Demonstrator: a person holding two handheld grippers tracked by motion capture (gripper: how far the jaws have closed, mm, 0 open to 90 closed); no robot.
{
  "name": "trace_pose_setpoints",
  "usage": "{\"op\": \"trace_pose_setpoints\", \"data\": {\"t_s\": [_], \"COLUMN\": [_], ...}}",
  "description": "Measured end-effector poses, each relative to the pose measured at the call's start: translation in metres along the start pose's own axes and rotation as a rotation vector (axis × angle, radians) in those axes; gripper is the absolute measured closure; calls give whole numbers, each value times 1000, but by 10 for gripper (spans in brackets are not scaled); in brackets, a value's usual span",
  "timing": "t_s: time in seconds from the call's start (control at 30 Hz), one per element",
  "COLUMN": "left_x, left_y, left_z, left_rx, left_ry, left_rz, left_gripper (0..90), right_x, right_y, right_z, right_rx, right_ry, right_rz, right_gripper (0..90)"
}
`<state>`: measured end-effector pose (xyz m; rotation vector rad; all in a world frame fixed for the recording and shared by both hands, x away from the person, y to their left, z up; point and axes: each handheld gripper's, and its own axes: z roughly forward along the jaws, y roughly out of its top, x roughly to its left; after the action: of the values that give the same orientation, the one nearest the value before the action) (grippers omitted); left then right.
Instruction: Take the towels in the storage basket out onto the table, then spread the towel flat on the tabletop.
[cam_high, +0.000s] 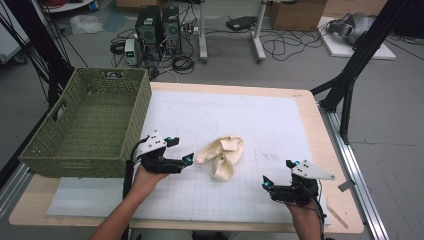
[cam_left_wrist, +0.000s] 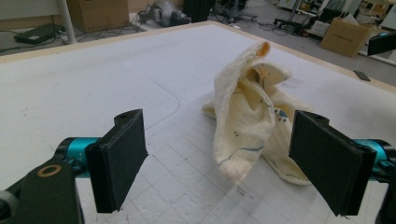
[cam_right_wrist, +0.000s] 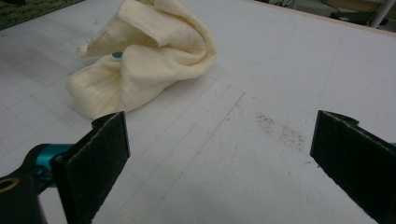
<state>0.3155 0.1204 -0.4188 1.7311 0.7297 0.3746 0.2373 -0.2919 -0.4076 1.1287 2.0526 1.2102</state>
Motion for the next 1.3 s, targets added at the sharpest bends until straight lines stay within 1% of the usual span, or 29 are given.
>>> {"op": "trace_pose_setpoints", "data": {"t_s": [0.07, 0.1, 0.13, 0.23, 0.27, 0.37, 0.43, 0.57, 0.6, 0.63, 0.7, 0.83, 0.87, 0.93, 0.97, 1.07, 1.13, 1.2, 1.3], "left_x": [0, 1, 2, 1, -1, 0, 0, 0, 1, 1, 3, 7, 7, 8, 7, 8, 9, 9, 8], "left_y": [0, 0, 0, -1, -3, -5, -5, -4, -4, -4, -4, -3, -3, -4, -4, -6, -6, -7, -6], "left_z": [-1, -2, -2, -2, -2, -1, -2, -4, -6, -6, -10, -14, -14, -15, -16, -15, -15, -14, -14], "left_rx": [-5, -17, -24, -26, -26, -11, -13, -22, -22, -22, -30, -40, -40, -37, -35, -29, -19, -19, -18], "left_ry": [6, 9, 11, 14, 19, 23, 24, 25, 34, 34, 46, 54, 54, 52, 56, 55, 50, 39, 35], "left_rz": [-2, -16, -18, -17, -14, -5, -5, -8, -3, -3, -14, -26, -26, -25, -31, -33, -34, -47, -45], "left_gripper": [192, 192, 192, 193, 193, 193, 194, 195, 195, 194, 194, 194, 194, 195, 196, 196, 197, 198, 199], "right_x": [0, 1, 1, 1, 0, -2, -3, -2, -2, -1, -1, -2, -2, -2, -1, 0, 0, 0, 0], "right_y": [1, 2, 2, 1, 0, -2, -3, -4, -4, -4, -4, -4, -4, -5, -5, -4, -4, -4, -4], "right_z": [1, 1, 1, 2, 2, 2, 2, 2, 3, 3, 4, 7, 8, 9, 9, 12, 13, 13, 12], "right_rx": [-1, -2, -2, 6, 10, 11, 17, 10, 8, 12, 11, 16, 17, 21, 20, 27, 30, 25, 23], "right_ry": [4, 0, -2, 0, -2, -9, -7, -9, -8, -6, 2, 9, 11, 17, 21, 29, 28, 28, 22], "right_rz": [-3, -10, -16, -17, -10, -10, -1, -5, -12, -8, -13, 0, -6, 2, 11, 5, 5, 6, 15], "right_gripper": [39, 39, 39, 39, 39, 38, 38, 39, 39, 39, 39, 39, 39, 39, 39, 39, 39, 39, 39]}}
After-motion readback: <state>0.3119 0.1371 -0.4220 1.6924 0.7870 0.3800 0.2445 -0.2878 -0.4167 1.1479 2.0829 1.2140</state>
